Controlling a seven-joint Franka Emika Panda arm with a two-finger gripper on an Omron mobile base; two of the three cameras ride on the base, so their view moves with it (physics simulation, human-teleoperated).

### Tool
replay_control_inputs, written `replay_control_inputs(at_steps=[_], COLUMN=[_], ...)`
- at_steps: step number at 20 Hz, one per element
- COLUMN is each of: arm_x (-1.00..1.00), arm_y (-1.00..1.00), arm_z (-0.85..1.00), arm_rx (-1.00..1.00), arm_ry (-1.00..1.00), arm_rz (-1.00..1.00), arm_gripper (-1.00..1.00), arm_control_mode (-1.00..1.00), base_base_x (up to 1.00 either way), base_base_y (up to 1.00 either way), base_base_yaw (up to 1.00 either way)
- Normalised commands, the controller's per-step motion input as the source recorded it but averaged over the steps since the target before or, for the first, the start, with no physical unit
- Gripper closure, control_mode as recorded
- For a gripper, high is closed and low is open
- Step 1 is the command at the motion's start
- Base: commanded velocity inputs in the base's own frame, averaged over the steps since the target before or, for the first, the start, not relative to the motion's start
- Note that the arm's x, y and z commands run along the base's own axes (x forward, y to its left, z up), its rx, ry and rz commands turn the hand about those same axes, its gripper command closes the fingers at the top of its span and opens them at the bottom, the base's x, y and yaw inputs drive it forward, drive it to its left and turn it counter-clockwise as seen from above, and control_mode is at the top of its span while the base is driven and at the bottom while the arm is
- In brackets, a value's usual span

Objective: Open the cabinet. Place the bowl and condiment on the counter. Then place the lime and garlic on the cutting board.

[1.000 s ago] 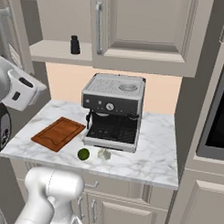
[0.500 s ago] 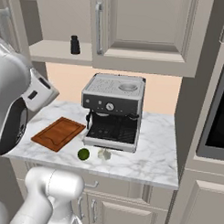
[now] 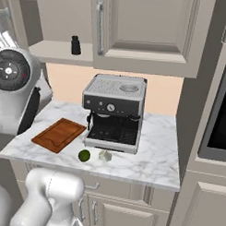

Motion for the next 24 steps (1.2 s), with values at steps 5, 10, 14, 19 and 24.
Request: replay_control_inputs(at_steps=[5,10,14,19,24], arm_x=[0.48,0.37,0.56,0.62,0.60], arm_y=[0.13,0.04,0.01,0.10,0.24], arm_z=[-0.08,0.00,0.00,0.00,-0.02], arm_rx=[0.34,0.29,0.18,0.11,0.02], arm_ry=[0.02,0.05,0.08,0.07,0.09], arm_rz=[0.10,0.14,0.17,0.19,0.23], arm_gripper=[-1.00,-1.00,-1.00,-1.00,-1.00], arm_control_mode=[-1.00,-1.00,-1.00,-1.00,-1.00], base_base_x=[0.00,0.00,0.00,0.00,0.00], base_base_y=[0.00,0.00,0.00,0.00,0.00], base_base_yaw=[0.00,0.00,0.00,0.00,0.00])
